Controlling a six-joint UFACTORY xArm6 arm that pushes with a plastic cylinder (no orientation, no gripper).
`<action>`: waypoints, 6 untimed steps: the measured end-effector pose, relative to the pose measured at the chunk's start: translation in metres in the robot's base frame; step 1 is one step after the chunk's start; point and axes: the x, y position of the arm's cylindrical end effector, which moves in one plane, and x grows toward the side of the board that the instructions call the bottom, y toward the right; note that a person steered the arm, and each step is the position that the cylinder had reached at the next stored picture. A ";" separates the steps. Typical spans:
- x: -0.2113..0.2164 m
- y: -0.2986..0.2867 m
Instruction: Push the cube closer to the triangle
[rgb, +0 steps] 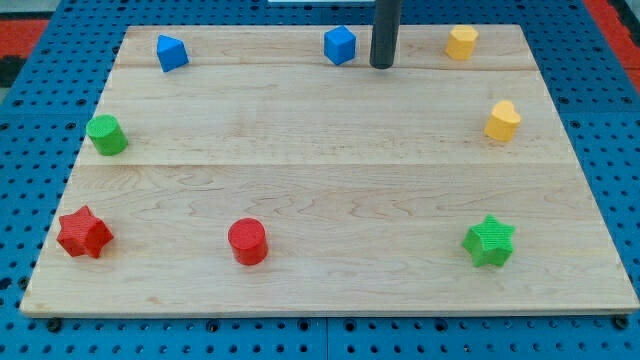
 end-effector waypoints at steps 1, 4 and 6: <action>0.000 0.000; -0.040 -0.063; -0.025 -0.225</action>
